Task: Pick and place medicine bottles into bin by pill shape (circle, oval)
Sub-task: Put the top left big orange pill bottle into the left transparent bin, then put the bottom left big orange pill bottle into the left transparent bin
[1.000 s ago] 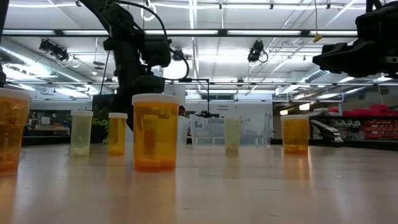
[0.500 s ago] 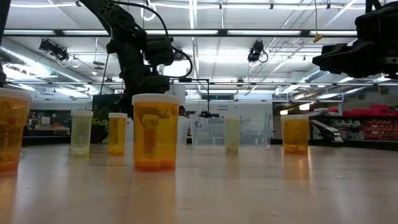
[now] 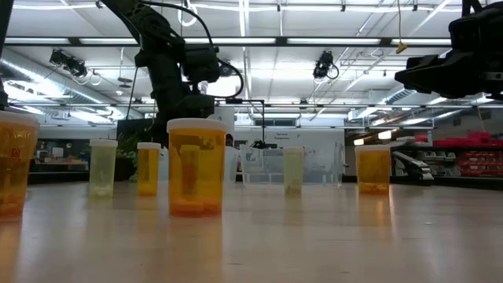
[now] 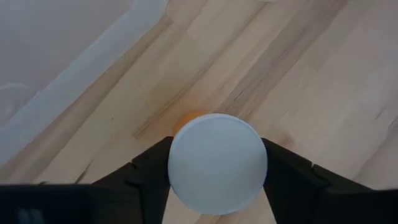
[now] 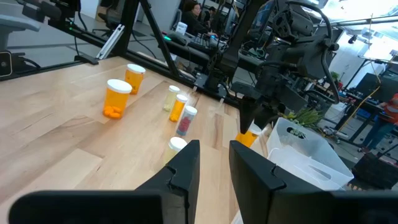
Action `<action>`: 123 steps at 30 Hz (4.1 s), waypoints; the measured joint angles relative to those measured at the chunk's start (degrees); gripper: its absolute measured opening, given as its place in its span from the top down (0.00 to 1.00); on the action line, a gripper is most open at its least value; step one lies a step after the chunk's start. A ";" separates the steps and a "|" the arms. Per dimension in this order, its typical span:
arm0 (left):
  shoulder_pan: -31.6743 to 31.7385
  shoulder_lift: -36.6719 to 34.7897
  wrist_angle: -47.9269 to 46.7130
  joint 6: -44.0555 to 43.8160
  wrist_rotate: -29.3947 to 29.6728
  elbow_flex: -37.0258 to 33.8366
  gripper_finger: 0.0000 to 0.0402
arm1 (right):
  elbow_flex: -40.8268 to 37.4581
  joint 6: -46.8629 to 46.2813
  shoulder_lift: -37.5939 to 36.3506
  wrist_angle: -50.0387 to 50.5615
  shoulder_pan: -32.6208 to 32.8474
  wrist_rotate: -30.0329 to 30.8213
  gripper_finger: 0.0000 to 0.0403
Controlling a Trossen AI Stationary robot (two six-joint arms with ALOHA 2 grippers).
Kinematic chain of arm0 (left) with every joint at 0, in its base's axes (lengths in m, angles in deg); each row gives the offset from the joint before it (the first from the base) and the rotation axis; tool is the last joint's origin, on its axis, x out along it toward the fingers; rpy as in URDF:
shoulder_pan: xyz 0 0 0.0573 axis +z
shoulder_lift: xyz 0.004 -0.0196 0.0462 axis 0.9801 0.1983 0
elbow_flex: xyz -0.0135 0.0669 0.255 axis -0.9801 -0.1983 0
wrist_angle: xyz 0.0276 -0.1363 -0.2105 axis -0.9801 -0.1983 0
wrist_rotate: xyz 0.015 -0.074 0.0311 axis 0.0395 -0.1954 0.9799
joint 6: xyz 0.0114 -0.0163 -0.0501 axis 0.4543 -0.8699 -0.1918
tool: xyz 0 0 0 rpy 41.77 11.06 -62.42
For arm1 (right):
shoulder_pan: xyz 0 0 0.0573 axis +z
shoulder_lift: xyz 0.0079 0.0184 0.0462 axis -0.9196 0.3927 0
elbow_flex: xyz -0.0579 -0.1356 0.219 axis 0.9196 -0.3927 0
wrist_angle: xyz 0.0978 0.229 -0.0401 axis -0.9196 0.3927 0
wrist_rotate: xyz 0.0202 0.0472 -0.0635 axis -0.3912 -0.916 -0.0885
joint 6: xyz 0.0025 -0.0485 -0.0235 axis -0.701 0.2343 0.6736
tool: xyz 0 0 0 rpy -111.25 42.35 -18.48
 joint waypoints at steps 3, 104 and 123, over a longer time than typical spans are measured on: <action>0.00 0.00 -1.69 1.15 -0.02 1.68 0.47 | 0.01 0.02 -0.01 -0.02 0.00 0.00 0.77; -4.31 3.87 -16.46 9.93 -7.75 20.34 0.39 | 0.01 0.01 0.00 0.07 0.00 0.04 0.77; -27.78 3.93 -16.81 1.25 -7.56 20.34 0.36 | 0.01 0.01 -0.01 0.07 0.00 0.03 0.77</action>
